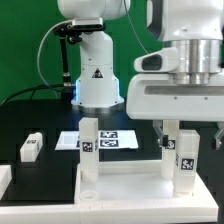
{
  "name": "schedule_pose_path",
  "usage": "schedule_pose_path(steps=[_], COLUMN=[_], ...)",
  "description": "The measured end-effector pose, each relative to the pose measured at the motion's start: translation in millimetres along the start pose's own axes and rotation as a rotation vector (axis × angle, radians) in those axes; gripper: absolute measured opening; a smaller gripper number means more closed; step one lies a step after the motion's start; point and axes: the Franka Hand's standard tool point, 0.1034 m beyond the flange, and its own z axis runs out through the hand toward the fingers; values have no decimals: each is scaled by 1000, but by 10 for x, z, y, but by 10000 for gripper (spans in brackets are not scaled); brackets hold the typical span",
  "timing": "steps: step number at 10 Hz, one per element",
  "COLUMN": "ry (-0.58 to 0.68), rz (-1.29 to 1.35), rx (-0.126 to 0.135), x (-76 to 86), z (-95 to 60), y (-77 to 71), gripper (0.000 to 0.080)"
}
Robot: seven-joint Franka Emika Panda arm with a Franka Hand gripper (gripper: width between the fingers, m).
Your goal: Assemble desk
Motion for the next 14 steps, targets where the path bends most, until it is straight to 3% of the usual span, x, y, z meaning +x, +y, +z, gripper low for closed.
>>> schedule_pose_path(steps=[1,2,3,6,9,11,14], ry=[1,0,-1,-2,-30,-52,-53], rz=[22,57,168,391,1012,1295,1335], rx=[-1,1,-1,-4,-19,-5,-3], x=[1,-1,0,2,-28,-43,-53], z=[5,7,10,14,17,30,30], y=[6,5,20,49,106,136,133], gripper=[428,428,287,288,288,288,294])
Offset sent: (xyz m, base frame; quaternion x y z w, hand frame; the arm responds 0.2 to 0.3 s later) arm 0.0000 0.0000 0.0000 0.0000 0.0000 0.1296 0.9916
